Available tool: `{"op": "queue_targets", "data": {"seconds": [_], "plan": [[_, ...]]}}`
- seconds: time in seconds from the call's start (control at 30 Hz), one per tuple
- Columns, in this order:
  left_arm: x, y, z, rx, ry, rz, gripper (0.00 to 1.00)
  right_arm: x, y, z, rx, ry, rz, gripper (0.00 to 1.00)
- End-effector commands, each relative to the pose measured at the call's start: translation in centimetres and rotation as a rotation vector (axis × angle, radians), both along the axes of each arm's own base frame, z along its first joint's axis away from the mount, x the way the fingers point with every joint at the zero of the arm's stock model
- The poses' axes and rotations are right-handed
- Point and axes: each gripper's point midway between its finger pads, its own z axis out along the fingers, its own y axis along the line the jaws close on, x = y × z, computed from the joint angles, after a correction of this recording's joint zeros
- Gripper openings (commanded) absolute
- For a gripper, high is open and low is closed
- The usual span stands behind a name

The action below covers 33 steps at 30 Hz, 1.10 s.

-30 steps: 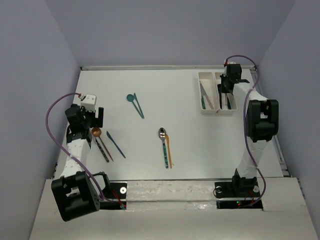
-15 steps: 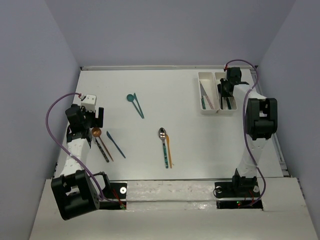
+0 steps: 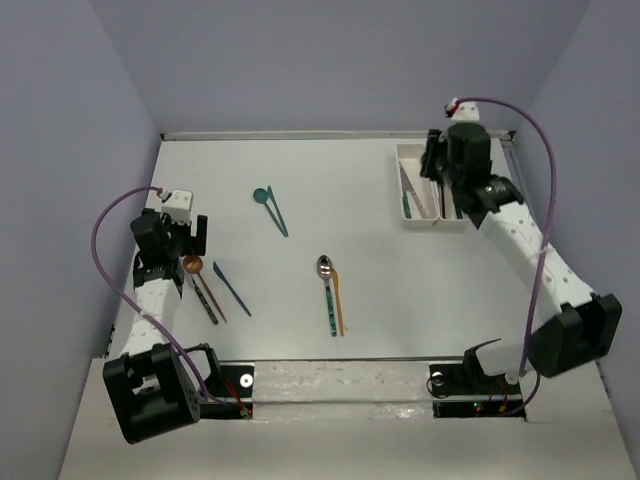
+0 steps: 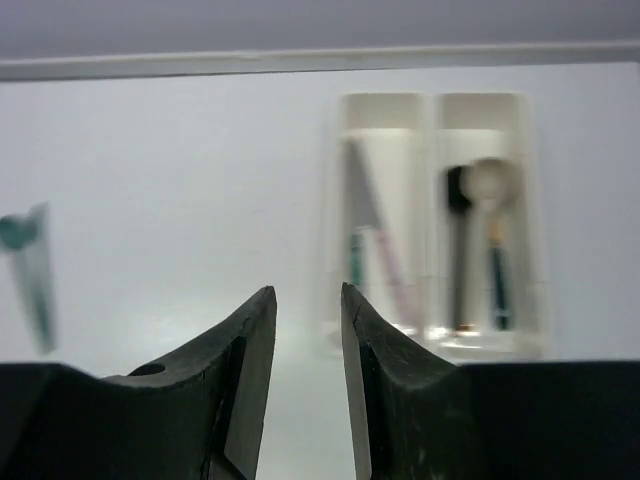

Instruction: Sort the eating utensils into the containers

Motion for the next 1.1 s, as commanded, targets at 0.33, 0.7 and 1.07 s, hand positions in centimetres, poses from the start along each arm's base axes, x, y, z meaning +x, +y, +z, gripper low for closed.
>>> {"op": "queue_targets", "data": {"seconds": [0.33,0.7,1.07], "plan": [[-1.9,1.4,2.1,0.105,-0.083,0.07,0.99,-22.3,29.0,-14.8,0.083,0.377,0.381,0.39],[-3.3,1.5,1.9,0.148,-0.085,0.08,0.99,-24.0,30.9,-21.4,0.04,0.549,0.391,0.38],[-3.2,1.5,2.0,0.143,-0.091,0.077,0.99,-24.6,30.3,-25.1,-0.043,0.634,0.358,0.38]]}}
